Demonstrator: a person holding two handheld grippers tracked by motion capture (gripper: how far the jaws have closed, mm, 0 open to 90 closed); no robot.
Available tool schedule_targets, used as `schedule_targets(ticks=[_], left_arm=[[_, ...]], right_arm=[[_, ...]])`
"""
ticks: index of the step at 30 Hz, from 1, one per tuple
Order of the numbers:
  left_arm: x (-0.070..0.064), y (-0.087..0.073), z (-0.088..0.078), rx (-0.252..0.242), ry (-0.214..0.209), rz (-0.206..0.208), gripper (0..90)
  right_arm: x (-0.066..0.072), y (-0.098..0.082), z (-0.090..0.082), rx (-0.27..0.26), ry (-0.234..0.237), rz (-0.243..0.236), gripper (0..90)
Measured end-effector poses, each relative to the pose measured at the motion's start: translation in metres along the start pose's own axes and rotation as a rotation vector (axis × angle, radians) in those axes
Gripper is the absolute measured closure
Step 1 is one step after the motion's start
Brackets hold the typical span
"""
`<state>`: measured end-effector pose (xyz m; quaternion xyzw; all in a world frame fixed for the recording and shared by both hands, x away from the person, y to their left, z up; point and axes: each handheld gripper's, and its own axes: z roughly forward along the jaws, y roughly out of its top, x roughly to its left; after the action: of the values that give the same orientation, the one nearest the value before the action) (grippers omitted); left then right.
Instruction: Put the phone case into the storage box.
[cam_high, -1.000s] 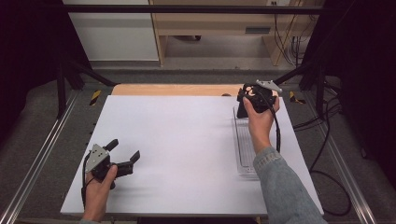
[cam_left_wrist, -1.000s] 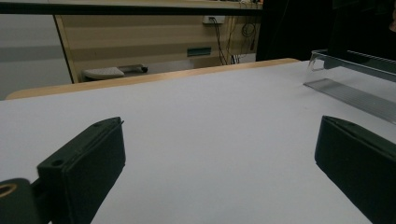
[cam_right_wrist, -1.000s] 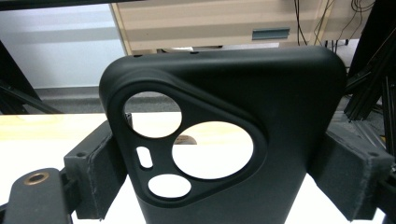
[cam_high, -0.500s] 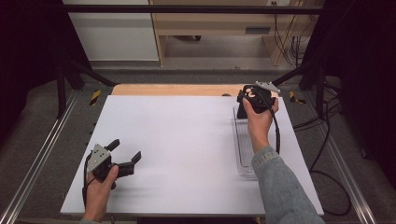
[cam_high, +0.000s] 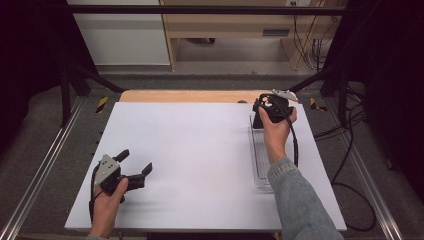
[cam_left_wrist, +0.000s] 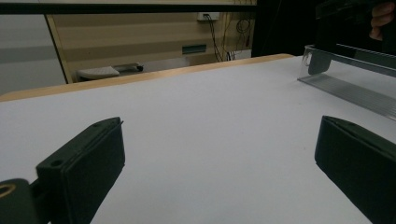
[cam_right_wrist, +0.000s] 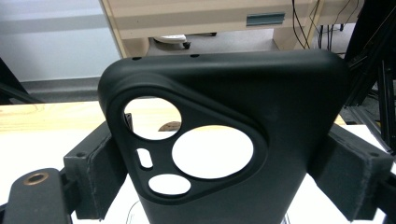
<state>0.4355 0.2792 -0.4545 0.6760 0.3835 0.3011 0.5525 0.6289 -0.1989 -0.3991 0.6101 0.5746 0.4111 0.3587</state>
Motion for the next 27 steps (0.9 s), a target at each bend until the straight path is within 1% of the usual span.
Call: schedule_targets(ticks=[17, 27], left_arm=[[-0.0006, 0.0004, 0.0001, -0.004, -0.007, 0.002, 1.6], [-0.0011, 0.0006, 0.0004, -0.004, -0.011, 0.004, 1.6]], right_arm=[[0.0059, -0.0048, 0.0090, 0.009, -0.009, -0.003, 13.1], [0.0080, -0.0051, 0.0102, 0.008, -0.009, -0.008, 13.0]])
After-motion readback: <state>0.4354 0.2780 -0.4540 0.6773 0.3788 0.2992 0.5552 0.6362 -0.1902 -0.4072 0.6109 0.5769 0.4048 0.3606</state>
